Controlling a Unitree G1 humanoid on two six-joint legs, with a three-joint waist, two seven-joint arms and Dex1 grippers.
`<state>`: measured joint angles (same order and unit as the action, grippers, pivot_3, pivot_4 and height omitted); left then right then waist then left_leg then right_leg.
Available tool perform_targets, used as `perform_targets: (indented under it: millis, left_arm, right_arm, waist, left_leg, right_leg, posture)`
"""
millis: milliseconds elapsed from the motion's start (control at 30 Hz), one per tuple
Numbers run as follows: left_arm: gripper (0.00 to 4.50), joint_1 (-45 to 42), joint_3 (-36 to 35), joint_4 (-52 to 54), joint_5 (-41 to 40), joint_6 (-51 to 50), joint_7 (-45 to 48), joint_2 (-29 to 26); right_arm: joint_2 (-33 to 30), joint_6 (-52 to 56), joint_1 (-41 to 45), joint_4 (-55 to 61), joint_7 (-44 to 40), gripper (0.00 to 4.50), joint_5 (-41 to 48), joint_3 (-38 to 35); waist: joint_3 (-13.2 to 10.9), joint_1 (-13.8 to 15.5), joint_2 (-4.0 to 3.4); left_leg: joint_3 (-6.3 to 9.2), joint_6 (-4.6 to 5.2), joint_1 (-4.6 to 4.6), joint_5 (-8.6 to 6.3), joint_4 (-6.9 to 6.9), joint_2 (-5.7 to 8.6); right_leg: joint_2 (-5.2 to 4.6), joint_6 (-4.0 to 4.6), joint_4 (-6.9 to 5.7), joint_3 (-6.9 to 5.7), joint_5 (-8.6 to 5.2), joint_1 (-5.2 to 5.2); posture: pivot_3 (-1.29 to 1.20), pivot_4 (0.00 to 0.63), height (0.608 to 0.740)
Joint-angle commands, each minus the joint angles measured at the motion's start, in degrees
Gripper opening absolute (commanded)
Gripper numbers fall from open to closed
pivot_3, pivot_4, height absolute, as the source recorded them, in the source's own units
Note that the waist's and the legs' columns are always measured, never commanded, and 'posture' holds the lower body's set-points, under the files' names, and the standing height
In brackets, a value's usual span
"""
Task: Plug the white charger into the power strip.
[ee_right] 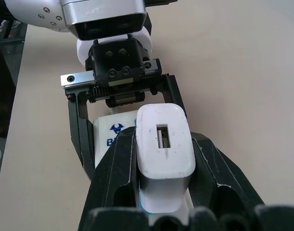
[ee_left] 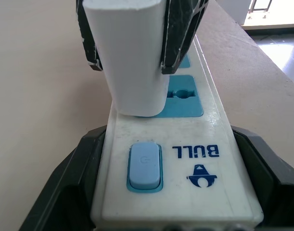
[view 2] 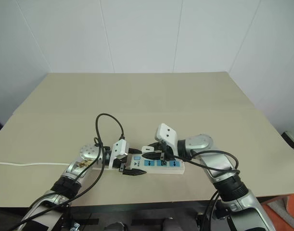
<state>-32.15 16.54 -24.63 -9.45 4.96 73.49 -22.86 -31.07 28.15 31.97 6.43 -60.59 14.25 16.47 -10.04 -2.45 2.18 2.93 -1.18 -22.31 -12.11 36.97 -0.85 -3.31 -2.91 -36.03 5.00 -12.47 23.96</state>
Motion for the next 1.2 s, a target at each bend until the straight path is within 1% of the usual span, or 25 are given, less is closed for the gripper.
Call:
perform_targets:
  millis: [33,133,333,467,667,800,1000,1200]
  left_arm:
    - [3.31,0.1,0.0,-1.8,2.0,0.0,-0.9,-0.7]
    - [3.31,0.3,-0.1,-1.7,1.9,0.0,-1.0,-0.9]
    - [3.31,0.9,-0.5,-0.8,1.8,-0.2,-1.0,-1.6]
    - [3.31,1.2,-0.6,-0.3,1.7,-0.4,-1.2,-1.9]
    - [3.31,1.6,-0.9,0.7,1.8,-0.8,-1.6,-2.0]
    - [3.31,2.2,-1.2,1.6,1.8,-1.3,-1.7,-2.2]
    - [3.31,3.0,-1.4,2.8,1.7,-1.9,-1.9,-2.6]
    - [3.31,3.2,-1.5,3.2,1.6,-1.9,-2.0,-2.7]
  right_arm:
    - [-0.9,-3.1,-2.3,-0.9,0.4,1.19,-1.0,-0.9]
    - [-1.9,-9.7,-4.6,-2.7,-1.6,1.19,-2.0,-0.6]
    - [-0.8,-13.5,-2.5,-9.7,-3.0,1.19,-2.4,-0.2]
    - [1.2,-15.1,0.0,-12.9,-4.0,1.19,-3.3,1.8]
    - [5.7,-16.3,3.5,-16.6,-4.4,1.19,-5.8,5.6]
    - [5.8,-16.9,3.4,-18.2,-5.8,1.19,-7.6,7.0]
    - [5.0,-17.4,2.0,-19.9,-7.4,1.19,-7.9,6.6]
    - [5.3,-16.7,2.8,-24.6,-8.2,1.19,-7.9,6.3]
  waist:
    - [0.0,0.0,0.0]
    - [0.0,0.0,0.0]
    - [0.0,0.0,0.0]
    - [0.0,-0.2,0.0]
    - [0.0,-1.6,0.03]
    - [0.1,-1.7,0.04]
    - [0.2,-1.7,0.05]
    - [0.3,-1.7,0.05]
  left_leg:
    - [0.0,0.0,0.0,0.0,0.0,0.0]
    - [0.0,0.0,0.01,0.0,0.0,0.0]
    - [0.0,0.0,0.04,0.0,0.0,0.0]
    - [0.0,0.0,0.16,0.0,0.0,-0.01]
    - [0.02,0.0,0.95,-0.01,-0.08,-0.08]
    - [0.02,0.0,1.01,-0.01,-0.14,-0.1]
    - [0.01,0.0,1.02,-0.01,-0.15,-0.1]
    - [0.01,0.0,1.06,-0.02,-0.16,-0.1]
  right_leg:
    - [0.0,0.0,0.0,0.0,0.0,0.0]
    - [0.0,0.0,0.01,-0.01,0.0,-0.02]
    - [0.0,0.0,0.01,0.0,0.0,-0.06]
    - [0.01,0.0,0.01,0.0,0.0,-0.18]
    - [0.07,0.06,0.04,-0.01,-0.04,-0.87]
    - [0.09,0.09,0.03,0.0,-0.06,-0.88]
    - [0.1,0.11,0.03,0.02,-0.06,-0.89]
    - [0.1,0.12,0.04,0.02,-0.08,-0.92]
  posture:
    - [0.0,0.15,0.74]
    - [0.0,0.15,0.74]
    - [0.0,0.15,0.74]
    - [0.0,0.15,0.74]
    - [0.0,0.15,0.74]
    - [0.0,0.15,0.74]
    - [0.0,0.15,0.74]
    - [0.0,0.15,0.74]
